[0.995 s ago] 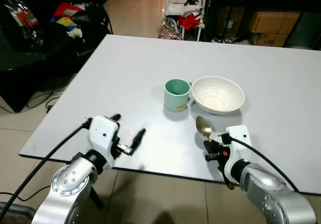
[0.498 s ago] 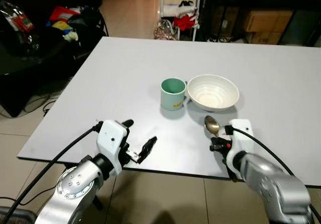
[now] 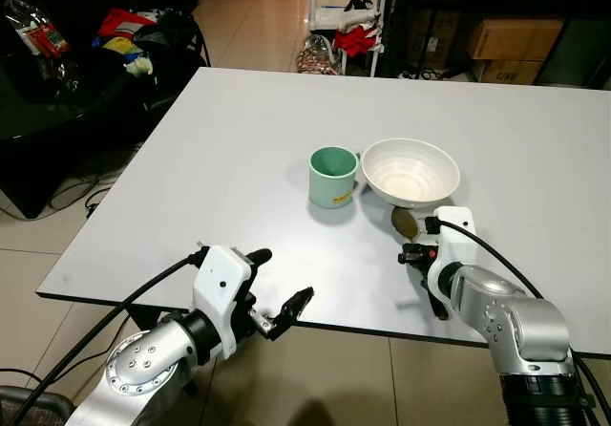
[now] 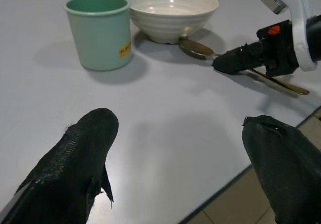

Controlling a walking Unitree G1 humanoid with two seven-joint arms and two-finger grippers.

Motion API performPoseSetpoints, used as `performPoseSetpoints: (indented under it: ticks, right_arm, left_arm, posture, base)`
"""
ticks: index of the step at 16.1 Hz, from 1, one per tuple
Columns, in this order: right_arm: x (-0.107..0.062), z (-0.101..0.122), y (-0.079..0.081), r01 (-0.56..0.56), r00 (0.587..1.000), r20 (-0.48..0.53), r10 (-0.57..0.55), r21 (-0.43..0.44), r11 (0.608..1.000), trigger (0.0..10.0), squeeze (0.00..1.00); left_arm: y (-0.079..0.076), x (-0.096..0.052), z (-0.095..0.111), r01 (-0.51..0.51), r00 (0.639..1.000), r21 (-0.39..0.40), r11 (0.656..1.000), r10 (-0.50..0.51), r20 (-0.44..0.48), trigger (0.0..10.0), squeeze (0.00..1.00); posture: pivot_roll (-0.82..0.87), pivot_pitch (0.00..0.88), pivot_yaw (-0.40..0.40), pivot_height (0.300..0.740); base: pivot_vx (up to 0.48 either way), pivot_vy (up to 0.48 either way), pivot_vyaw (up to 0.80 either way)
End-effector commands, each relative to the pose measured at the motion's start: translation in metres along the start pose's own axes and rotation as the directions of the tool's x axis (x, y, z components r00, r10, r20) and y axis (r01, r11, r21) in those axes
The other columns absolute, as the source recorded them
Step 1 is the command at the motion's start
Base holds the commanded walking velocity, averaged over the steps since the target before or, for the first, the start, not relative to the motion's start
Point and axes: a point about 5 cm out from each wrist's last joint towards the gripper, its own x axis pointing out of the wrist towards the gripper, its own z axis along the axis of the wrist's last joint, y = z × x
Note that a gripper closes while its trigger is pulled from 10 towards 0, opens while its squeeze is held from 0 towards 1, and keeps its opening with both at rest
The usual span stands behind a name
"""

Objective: Setting the table

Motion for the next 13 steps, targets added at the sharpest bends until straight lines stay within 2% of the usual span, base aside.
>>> performPoseSetpoints:
  ticks: [1, 2, 3, 4, 8, 10, 11, 12, 13]
  right_arm:
    - [0.003, -0.001, -0.005, 0.031, 0.999, -0.012, -0.031, 0.018, 0.999, 10.0, 0.0]
    - [0.005, -0.001, -0.005, 0.033, 0.999, -0.009, -0.033, 0.024, 0.999, 10.0, 0.0]
    - [0.006, -0.002, -0.005, 0.038, 0.999, -0.009, -0.037, 0.028, 0.999, 10.0, 0.12]
    - [0.006, -0.002, -0.005, 0.037, 0.999, -0.008, -0.037, 0.03, 0.999, 10.0, 1.0]
    - [0.003, -0.001, -0.004, 0.038, 0.999, 0.008, -0.038, 0.036, 0.999, 10.0, 1.0]
    - [-0.004, 0.0, 0.001, 0.03, 0.999, 0.026, -0.03, 0.017, 0.999, 10.0, 1.0]
    - [-0.011, 0.0, 0.006, 0.019, 0.999, 0.038, -0.019, 0.003, 1.0, 10.0, 1.0]
    - [-0.028, 0.001, 0.014, 0.008, 0.998, 0.07, -0.005, -0.043, 0.999, 10.0, 1.0]
    - [-0.036, 0.003, 0.018, -0.004, 0.995, 0.096, 0.008, -0.046, 0.999, 10.0, 1.0]
  left_arm:
    - [0.0, -0.001, 0.004, 0.009, 1.0, 0.018, 1.0, -0.009, 0.003, 10.0, 0.0]
    - [0.0, -0.002, 0.004, 0.009, 1.0, 0.02, 1.0, -0.01, 0.002, 10.0, 0.0]
    - [0.0, -0.002, 0.005, 0.01, 1.0, 0.022, 1.0, -0.01, 0.0, 10.0, 0.0]
    - [0.001, -0.001, 0.005, 0.01, 1.0, 0.022, 1.0, -0.01, 0.001, 10.0, 0.0]
    - [0.001, 0.0, 0.006, 0.007, 1.0, 0.026, 1.0, -0.007, 0.003, 10.0, 0.0]
    - [0.003, 0.0, 0.006, -0.025, 1.0, 0.044, 0.999, 0.025, 0.005, 10.0, 0.0]
    - [0.005, 0.0, 0.006, -0.048, 0.999, 0.049, 0.998, 0.048, 0.011, 10.0, 0.0]
    - [0.009, -0.002, 0.008, -0.093, 0.996, 0.05, 0.994, 0.092, 0.023, 10.0, 0.0]
    - [0.009, -0.004, 0.01, -0.104, 0.994, 0.043, 0.994, 0.102, 0.033, 10.0, 0.0]
  posture:
    - [0.03, 0.0, 0.02, 0.74]
    - [0.03, 0.0, 0.021, 0.74]
    - [0.03, 0.0, 0.022, 0.74]
    - [0.03, 0.0, 0.022, 0.74]
    - [0.03, 0.0, 0.024, 0.74]
    - [0.04, 0.0, 0.021, 0.74]
    - [0.04, 0.0, 0.021, 0.74]
    - [0.04, 0.0, 0.022, 0.74]
    - [0.04, 0.0, 0.027, 0.74]
  base:
    - [0.0, 0.0, 0.0]
    - [0.0, 0.0, 0.0]
    - [0.0, 0.0, 0.0]
    - [0.0, 0.0, 0.0]
    - [0.0, 0.0, 0.0]
    - [0.0, 0.0, 0.0]
    - [0.0, 0.0, 0.0]
    - [0.0, 0.0, 0.0]
    - [0.0, 0.0, 0.0]
